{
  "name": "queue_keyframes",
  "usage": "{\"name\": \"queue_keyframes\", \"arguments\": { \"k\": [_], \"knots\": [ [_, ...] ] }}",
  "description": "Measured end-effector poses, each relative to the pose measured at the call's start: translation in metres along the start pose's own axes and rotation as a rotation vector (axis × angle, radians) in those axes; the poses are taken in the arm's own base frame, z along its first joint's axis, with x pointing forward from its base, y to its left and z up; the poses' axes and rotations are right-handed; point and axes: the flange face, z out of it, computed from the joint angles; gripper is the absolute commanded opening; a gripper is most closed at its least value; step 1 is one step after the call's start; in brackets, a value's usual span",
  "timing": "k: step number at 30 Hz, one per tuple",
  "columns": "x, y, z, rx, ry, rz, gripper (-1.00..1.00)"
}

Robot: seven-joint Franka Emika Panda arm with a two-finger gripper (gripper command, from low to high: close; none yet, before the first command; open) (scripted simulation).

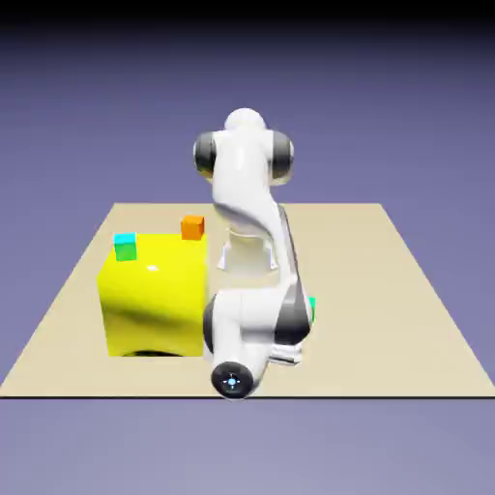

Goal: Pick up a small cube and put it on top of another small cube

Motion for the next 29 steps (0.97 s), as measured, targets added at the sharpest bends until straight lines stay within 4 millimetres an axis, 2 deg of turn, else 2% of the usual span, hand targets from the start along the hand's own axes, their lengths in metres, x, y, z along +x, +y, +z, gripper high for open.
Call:
{"name": "queue_keyframes", "arguments": {
  "k": [5,8,13,18,19,20,21,26,27,29],
  "knots": [
    [-0.006,0.084,-0.002,-0.024,0.047,0.039,-1.00],
    [-0.009,0.136,0.005,-0.030,0.050,0.045,-1.00],
    [-0.007,0.216,0.039,-0.053,-0.003,0.005,-1.00],
    [-0.002,0.281,0.090,-0.061,-0.089,-0.091,-1.00],
    [0.002,0.282,0.104,-0.088,-0.124,-0.116,-1.00],
    [0.008,0.273,0.120,-0.138,-0.175,-0.137,-1.00],
    [0.008,0.273,0.120,-0.138,-0.175,-0.137,-1.00],
    [0.011,0.266,0.173,-0.138,-0.175,-0.137,-1.00],
    [0.011,0.266,0.176,-0.138,-0.175,-0.137,1.00],
    [0.011,0.266,0.176,-0.139,-0.174,-0.137,1.00]
  ]
}}
